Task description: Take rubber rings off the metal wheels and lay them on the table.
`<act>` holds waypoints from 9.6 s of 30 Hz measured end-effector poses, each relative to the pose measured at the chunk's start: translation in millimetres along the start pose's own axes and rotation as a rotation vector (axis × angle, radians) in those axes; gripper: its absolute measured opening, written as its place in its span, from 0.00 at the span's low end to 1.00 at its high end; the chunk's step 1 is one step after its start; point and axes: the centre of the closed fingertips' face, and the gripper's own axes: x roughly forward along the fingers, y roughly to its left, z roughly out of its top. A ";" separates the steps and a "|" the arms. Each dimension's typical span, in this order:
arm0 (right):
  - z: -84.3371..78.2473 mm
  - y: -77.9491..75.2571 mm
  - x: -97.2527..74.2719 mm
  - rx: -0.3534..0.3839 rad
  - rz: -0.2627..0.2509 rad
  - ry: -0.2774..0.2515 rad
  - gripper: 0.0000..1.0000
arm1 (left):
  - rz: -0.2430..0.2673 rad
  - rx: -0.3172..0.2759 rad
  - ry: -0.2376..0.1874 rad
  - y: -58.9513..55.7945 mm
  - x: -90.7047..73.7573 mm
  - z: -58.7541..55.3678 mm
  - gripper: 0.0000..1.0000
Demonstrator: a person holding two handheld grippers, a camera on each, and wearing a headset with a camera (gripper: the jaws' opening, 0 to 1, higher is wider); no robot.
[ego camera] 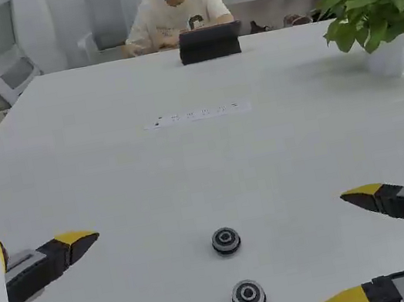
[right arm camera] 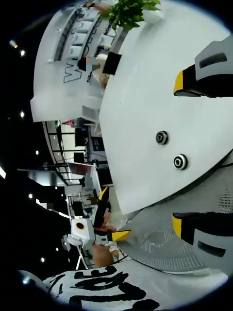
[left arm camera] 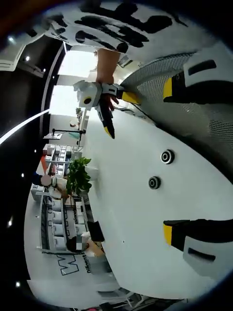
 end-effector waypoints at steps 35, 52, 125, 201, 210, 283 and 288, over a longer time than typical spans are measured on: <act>-15.9 -4.4 10.9 -0.023 0.031 0.050 0.99 | -0.035 0.032 0.045 -1.0 11.7 -2.6 0.99; -27.6 -4.2 16.9 0.001 0.044 0.057 0.99 | -0.049 0.009 0.056 -2.0 22.6 -13.7 0.99; -30.1 -10.1 73.8 -0.096 0.195 0.021 0.71 | -0.249 0.104 0.047 -6.0 93.7 -15.1 0.80; -82.2 2.8 109.6 -0.080 0.283 0.097 0.23 | -0.330 0.280 0.194 -28.2 165.4 -74.3 0.08; -83.2 2.8 111.9 -0.082 0.283 0.099 0.21 | -0.328 0.297 0.181 -30.4 165.6 -73.5 0.07; -75.1 -6.4 97.6 0.384 0.247 0.012 0.00 | -0.306 0.311 0.193 -31.7 165.3 -73.4 0.06; -72.2 -3.9 97.9 0.368 0.248 0.009 0.00 | -0.301 0.313 0.201 -31.3 165.7 -73.3 0.06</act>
